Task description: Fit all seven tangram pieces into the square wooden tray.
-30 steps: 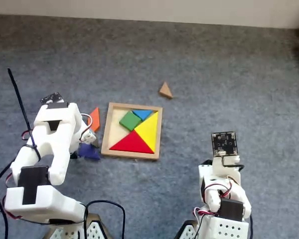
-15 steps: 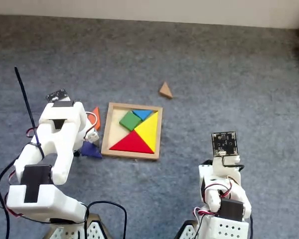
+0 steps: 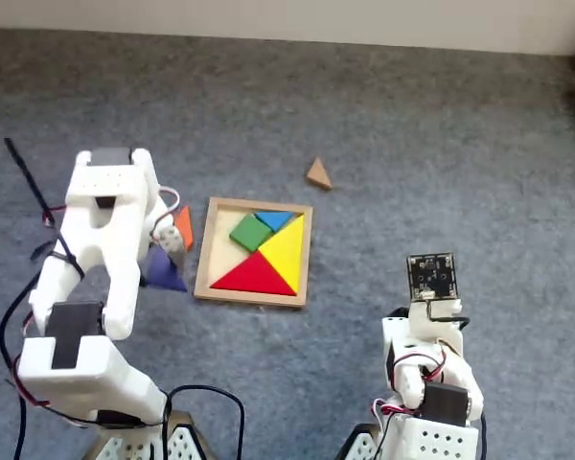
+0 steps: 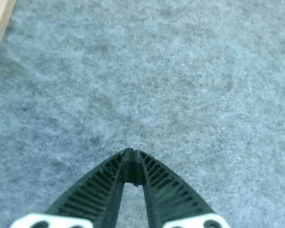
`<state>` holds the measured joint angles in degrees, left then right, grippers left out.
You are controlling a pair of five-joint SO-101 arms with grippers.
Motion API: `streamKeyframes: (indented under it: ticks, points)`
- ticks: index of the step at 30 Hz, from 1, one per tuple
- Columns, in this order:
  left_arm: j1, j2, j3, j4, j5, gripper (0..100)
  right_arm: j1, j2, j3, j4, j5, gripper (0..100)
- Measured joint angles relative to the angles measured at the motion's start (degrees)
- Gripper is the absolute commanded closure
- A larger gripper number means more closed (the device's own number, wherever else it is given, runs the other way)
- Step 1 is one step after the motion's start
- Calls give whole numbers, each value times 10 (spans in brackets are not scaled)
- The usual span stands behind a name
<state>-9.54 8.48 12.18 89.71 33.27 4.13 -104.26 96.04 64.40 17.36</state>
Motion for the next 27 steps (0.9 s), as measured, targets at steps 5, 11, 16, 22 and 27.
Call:
streamKeyframes:
  ticks: [5, 11, 16, 22, 27]
  points:
    - [0, 5, -82, 7, -68, 995, 0, 0, 0, 0, 0, 993]
    - [33, 5, -146, 8, -206, 994, 0, 0, 0, 0, 0, 993]
    - [55, 5, -152, -53, -362, 993, 0, 0, 0, 0, 0, 993]
    - [55, 5, -104, -182, -520, 993, 0, 0, 0, 0, 0, 993]
    - [90, 23, -76, -234, -570, 992, 0, 0, 0, 0, 0, 993]
